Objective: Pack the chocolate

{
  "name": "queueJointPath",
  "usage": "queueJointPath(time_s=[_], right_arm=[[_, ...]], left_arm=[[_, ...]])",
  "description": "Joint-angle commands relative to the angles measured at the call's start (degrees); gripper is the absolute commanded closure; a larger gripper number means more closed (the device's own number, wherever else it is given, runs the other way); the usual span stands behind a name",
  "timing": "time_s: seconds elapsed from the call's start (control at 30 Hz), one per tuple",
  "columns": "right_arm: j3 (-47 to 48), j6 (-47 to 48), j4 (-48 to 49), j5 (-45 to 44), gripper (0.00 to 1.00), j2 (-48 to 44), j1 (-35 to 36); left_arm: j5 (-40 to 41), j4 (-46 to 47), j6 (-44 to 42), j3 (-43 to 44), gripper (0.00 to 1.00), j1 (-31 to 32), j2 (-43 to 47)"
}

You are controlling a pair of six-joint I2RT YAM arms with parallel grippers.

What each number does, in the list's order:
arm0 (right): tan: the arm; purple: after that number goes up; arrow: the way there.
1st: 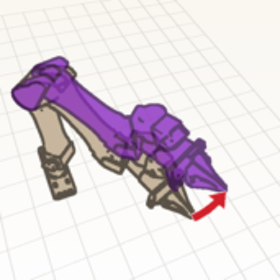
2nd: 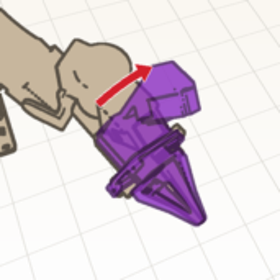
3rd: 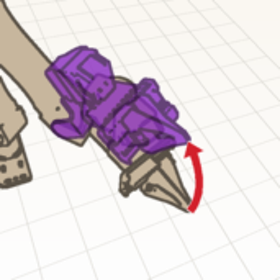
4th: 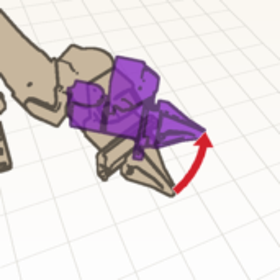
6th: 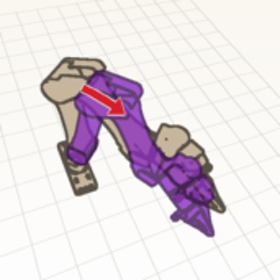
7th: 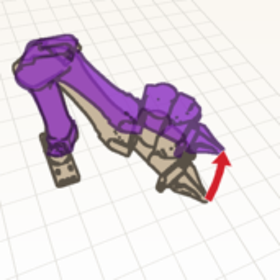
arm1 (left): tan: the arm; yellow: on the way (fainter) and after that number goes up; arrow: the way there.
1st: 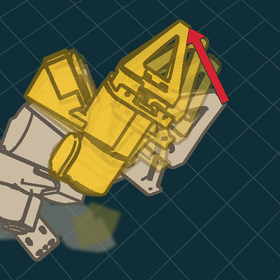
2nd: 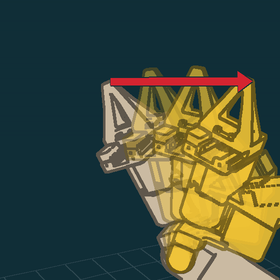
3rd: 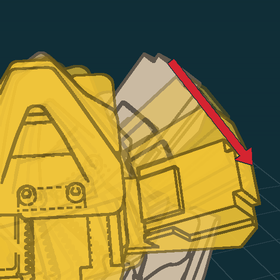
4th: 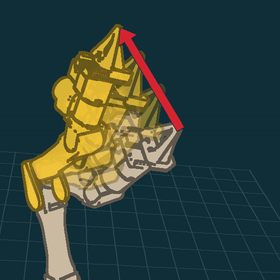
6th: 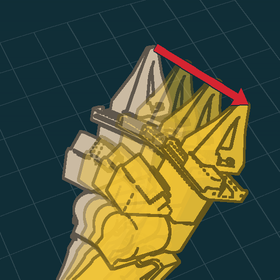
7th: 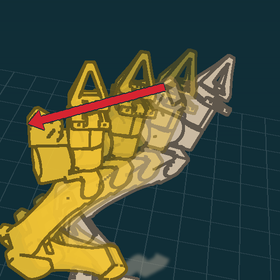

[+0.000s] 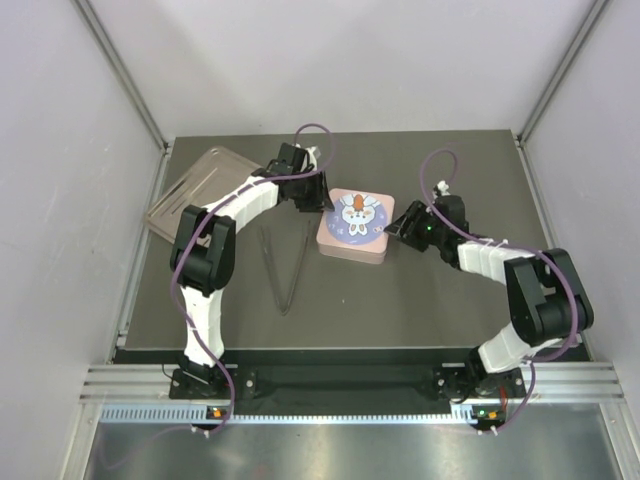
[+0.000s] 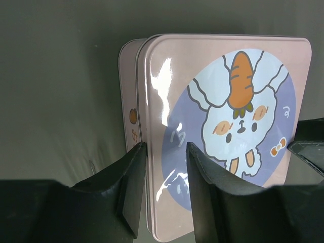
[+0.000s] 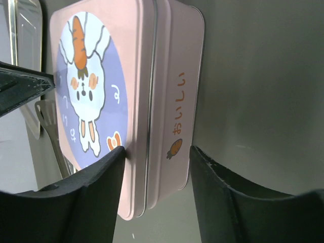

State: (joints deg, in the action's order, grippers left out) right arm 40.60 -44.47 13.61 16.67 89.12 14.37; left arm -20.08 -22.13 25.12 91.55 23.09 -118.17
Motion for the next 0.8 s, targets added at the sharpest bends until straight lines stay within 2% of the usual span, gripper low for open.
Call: queueJointPath(time_s=[0.0, 0.07, 0.2, 0.27, 0.57, 0.77], right_arm=[[-0.1, 2.0, 1.6, -1.4, 0.48, 2.2, 1.0], [-0.4, 2.1, 2.3, -1.5, 0.52, 3.4, 0.9], [-2.1, 1.4, 4.5, -1.6, 0.70, 5.4, 0.9], [-2.8, 1.4, 5.8, -1.5, 0.73, 5.8, 0.8], [-1.8, 3.3, 4.6, -0.7, 0.59, 2.4, 0.7], [-0.1, 4.4, 2.9, -0.7, 0.55, 0.4, 0.5]], left_arm=[[-0.8, 1.8, -0.1, -0.7, 0.58, 0.6, 0.4], [-1.0, 1.8, 0.1, -0.6, 0.58, 0.7, 0.0], [-0.6, 1.8, -0.1, -0.6, 0.58, 0.7, -0.2], [-0.6, 1.7, -0.3, -0.5, 0.59, 0.7, -0.3], [-2.2, 1.4, 0.4, 0.8, 0.61, 0.8, 0.5], [-3.5, 1.4, 1.2, 2.1, 0.65, 1.1, 0.1]])
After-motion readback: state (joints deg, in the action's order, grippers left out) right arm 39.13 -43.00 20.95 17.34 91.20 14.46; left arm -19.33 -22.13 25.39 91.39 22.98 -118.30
